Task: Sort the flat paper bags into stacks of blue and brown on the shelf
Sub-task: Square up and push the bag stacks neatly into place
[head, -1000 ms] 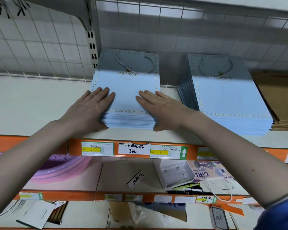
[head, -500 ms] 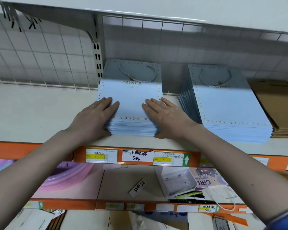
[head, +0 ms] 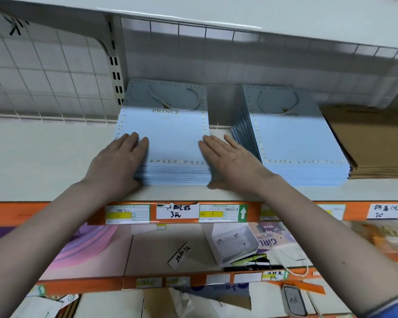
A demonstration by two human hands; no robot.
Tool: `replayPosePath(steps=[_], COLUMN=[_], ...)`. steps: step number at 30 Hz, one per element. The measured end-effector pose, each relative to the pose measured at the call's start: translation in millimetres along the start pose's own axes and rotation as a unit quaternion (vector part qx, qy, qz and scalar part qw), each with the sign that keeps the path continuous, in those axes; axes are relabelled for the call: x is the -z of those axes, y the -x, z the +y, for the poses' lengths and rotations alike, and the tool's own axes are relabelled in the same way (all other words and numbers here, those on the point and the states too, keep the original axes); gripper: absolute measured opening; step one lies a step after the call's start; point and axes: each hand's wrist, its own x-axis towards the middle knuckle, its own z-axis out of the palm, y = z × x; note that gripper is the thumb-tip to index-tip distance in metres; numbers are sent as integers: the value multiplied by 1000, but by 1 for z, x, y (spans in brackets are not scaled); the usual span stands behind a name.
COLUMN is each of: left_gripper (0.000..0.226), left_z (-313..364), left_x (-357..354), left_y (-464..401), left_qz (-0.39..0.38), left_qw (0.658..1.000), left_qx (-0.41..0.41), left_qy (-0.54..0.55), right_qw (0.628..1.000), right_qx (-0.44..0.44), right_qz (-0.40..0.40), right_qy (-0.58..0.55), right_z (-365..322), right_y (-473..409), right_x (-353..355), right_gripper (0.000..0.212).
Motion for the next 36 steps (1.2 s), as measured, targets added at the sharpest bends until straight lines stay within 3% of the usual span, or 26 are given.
replayPosePath(steps=[10,23,26,33,36], left_gripper=[99,107,108,100,91], left_z=[77,250,265,273,275], left_x=[9,11,6,-3,-7], left_y=[0,-30,-38,-51,-56], left_qz=[-16,32,53,22,30], left_qw=[1000,986,983,979,975], left_qx=[15,67,70,82,87], left_qy=[21,147,160,188,201], right_qw=[997,1000,999,998,998], right_qx=[-71,-22,-12,4,-10], right_qz=[-18,2,-7,19,35], right_qy=[2,-9,-30,-55,-52], right_z=[74,195,205,214,219], right_y=[72,165,170,165,163], right_x=[-2,-46,-54,-71,-79], right_gripper=[98,101,101,93,82])
